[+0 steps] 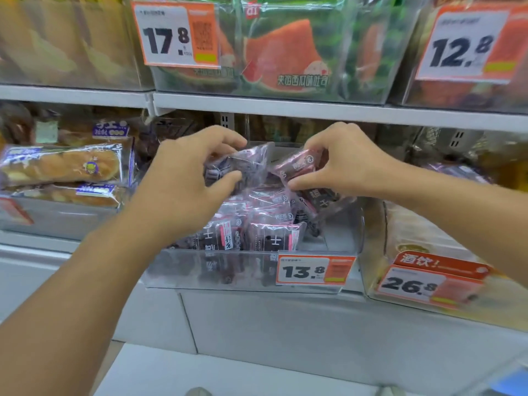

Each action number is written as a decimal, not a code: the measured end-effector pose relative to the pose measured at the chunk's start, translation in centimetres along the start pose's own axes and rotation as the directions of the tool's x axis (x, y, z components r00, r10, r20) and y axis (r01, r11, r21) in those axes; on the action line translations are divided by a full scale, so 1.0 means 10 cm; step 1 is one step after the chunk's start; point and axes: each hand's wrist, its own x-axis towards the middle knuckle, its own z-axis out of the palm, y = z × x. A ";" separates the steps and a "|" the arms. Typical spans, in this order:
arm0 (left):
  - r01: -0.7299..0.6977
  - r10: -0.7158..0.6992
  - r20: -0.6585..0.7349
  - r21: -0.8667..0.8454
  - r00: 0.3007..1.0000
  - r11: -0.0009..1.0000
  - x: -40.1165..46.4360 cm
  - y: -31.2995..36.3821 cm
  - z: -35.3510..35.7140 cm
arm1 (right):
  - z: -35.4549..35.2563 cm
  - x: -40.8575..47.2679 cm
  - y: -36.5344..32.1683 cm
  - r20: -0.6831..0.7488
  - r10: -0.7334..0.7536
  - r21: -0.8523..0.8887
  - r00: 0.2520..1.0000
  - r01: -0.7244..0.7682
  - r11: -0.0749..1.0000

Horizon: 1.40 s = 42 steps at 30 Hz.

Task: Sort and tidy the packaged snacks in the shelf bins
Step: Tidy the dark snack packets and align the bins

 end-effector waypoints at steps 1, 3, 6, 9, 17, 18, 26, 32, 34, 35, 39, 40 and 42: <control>-0.007 0.008 0.023 -0.021 1.000 1.000 0.01 0.00 0.07 | 0.02 0.00 0.00 -0.002 0.000 -0.010 1.000 0.000 1.000; 0.015 -0.013 0.071 -0.026 0.997 1.000 0.02 -0.01 0.23 | 0.07 0.00 0.00 0.015 -0.008 -0.055 1.000 0.009 0.998; 0.087 -0.085 0.073 -0.017 0.994 0.996 0.06 -0.04 0.39 | 0.12 -0.02 0.02 0.015 0.033 -0.132 0.999 -0.031 0.991; 0.206 -0.207 0.103 0.023 0.973 0.978 0.09 -0.04 0.44 | 0.10 0.00 0.08 0.046 0.125 -0.139 0.991 -0.117 0.983; 0.193 -0.204 0.038 0.197 0.978 0.961 0.09 0.10 0.37 | 0.21 0.27 0.14 0.462 0.215 -0.318 0.861 -0.066 0.946; 0.195 -0.197 0.004 0.115 0.980 0.974 0.09 0.13 0.37 | 0.21 0.30 0.16 0.511 0.239 -0.251 0.826 -0.122 0.960; 0.225 -0.226 0.022 0.012 0.974 0.974 0.09 0.11 0.58 | 0.46 0.17 0.06 0.565 0.290 -0.718 0.773 0.286 0.634; 0.211 -0.189 0.124 -0.198 0.974 0.957 0.11 0.20 0.70 | 0.14 0.10 0.02 0.601 0.322 -0.611 0.732 0.159 0.776; 0.221 -0.177 0.158 -0.339 0.972 0.914 0.12 0.24 0.72 | -0.13 0.05 0.06 0.627 0.235 -0.282 0.743 -0.065 0.957; 0.224 -0.167 0.171 -0.400 0.971 0.889 0.12 0.27 0.72 | -0.25 0.00 0.07 0.649 0.139 -0.014 0.748 -0.171 0.985; 0.182 -0.072 0.244 -0.467 0.967 0.866 0.15 0.31 0.78 | -0.44 -0.19 0.15 0.457 0.033 0.676 0.889 -0.372 0.636; 0.178 -0.052 0.274 -0.458 0.960 0.871 0.14 0.33 0.81 | -0.43 -0.21 0.11 0.395 0.065 0.675 0.917 -0.337 0.656; 0.175 -0.031 0.332 -0.412 0.943 0.894 0.14 0.35 0.87 | -0.41 -0.22 0.02 0.289 0.041 0.503 0.957 -0.188 0.844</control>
